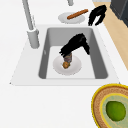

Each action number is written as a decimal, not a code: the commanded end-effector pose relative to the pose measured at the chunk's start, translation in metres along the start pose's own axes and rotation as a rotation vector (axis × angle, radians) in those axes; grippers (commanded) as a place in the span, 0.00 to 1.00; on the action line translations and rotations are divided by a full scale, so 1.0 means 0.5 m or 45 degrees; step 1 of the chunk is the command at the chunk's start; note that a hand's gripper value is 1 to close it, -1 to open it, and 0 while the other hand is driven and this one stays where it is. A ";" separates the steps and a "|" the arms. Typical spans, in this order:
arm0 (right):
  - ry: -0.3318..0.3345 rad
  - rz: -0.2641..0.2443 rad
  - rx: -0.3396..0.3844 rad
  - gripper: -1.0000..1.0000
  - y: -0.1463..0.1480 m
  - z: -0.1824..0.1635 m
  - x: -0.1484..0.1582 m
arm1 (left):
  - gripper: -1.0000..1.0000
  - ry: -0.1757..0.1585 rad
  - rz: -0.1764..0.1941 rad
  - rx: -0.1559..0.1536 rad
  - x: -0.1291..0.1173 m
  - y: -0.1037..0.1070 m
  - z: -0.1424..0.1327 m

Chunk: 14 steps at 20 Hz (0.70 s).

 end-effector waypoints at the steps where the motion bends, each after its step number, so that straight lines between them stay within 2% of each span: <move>1: 0.000 0.000 0.000 0.50 0.000 0.000 0.000 | 0.00 -0.024 -0.039 -0.012 0.033 -0.023 0.046; 3: 0.000 0.000 0.000 0.50 0.000 0.000 0.000 | 0.00 -0.028 -0.025 -0.015 0.054 -0.035 0.069; 9: 0.000 0.000 0.000 0.50 0.000 0.000 0.000 | 0.00 -0.051 -0.050 -0.027 0.112 -0.054 0.125; 10: 0.000 0.000 0.000 0.50 0.000 0.000 0.000 | 0.00 -0.046 -0.030 -0.025 0.131 -0.050 0.133; 11: 0.000 0.000 0.000 0.50 0.000 0.000 0.000 | 0.00 -0.039 -0.001 0.010 0.146 -0.033 0.137; 12: 0.000 0.000 0.000 0.50 0.000 0.000 0.000 | 0.00 -0.040 0.021 0.018 0.156 -0.028 0.143; 14: 0.000 0.000 0.000 0.50 0.000 0.000 0.000 | 0.00 -0.043 0.015 0.004 0.182 -0.013 0.156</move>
